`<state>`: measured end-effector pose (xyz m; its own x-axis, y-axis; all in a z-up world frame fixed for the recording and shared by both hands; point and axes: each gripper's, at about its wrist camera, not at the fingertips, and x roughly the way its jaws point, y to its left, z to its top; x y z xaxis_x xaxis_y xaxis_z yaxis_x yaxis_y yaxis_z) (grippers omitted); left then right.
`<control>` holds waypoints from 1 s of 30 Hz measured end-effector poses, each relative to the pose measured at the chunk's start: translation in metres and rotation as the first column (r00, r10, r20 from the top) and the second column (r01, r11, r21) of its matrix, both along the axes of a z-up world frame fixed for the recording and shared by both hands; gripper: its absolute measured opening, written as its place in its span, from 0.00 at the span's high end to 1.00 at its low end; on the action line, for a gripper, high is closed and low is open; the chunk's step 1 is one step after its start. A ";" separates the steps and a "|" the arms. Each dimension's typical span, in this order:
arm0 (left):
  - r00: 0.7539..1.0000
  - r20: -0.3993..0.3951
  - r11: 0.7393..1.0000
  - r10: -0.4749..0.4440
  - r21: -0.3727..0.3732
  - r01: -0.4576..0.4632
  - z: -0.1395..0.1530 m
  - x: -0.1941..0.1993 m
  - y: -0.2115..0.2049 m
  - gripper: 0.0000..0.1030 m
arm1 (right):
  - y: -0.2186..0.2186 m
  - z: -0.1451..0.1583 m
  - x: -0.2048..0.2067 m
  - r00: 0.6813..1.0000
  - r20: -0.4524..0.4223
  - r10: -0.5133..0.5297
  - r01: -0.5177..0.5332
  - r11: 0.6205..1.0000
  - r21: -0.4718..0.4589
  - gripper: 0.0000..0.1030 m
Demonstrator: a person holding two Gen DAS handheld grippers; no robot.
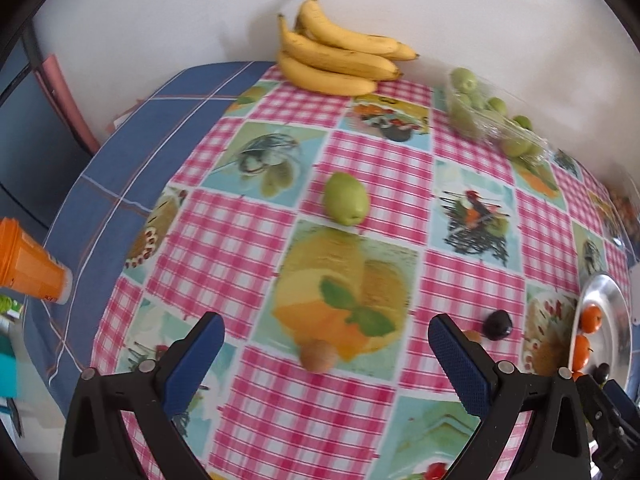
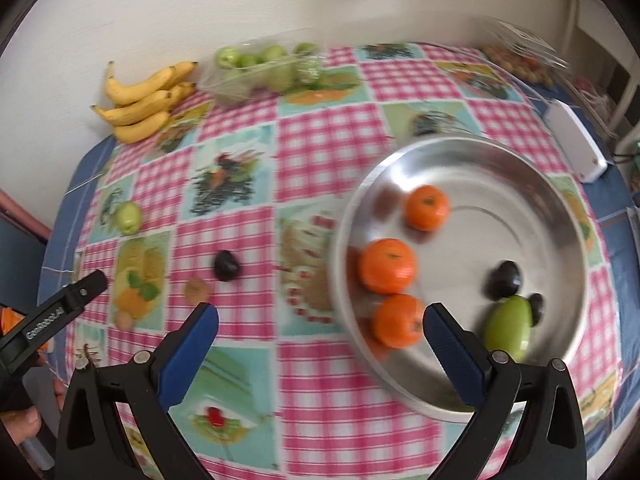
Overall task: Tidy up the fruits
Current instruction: 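Withdraw both open grippers toward the last plum and the kiwi, then close the right gripper on the last dark plum while the left grasps the brown kiwi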
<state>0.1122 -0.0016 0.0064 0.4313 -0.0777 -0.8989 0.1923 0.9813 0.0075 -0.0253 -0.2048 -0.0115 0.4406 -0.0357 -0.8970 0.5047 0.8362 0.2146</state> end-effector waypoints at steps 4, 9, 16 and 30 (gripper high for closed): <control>1.000 -0.013 1.000 0.026 -0.015 -0.027 -0.003 0.008 0.016 0.00 | 0.018 0.000 0.015 0.999 0.016 0.035 -0.035 0.999 0.011 0.01; 0.996 -0.026 0.996 0.089 -0.024 -0.090 -0.008 0.018 0.040 0.00 | 0.038 -0.003 0.027 0.997 0.026 0.072 -0.072 0.997 0.023 0.01; 0.992 -0.032 0.991 0.123 -0.047 -0.124 -0.013 0.023 0.054 0.00 | 0.053 -0.006 0.040 0.992 0.063 0.105 -0.106 0.994 0.013 0.01; 0.993 -0.108 0.988 0.038 -0.143 -0.053 -0.034 0.025 0.035 0.00 | 0.037 -0.025 0.056 0.992 0.094 0.082 -0.088 0.994 0.061 0.01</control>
<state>0.1376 0.0338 -0.0276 0.3411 -0.1935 -0.9199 0.1396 0.9782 -0.1540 0.0312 -0.1677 -0.0369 0.5199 0.0624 -0.8520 0.4085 0.8577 0.3121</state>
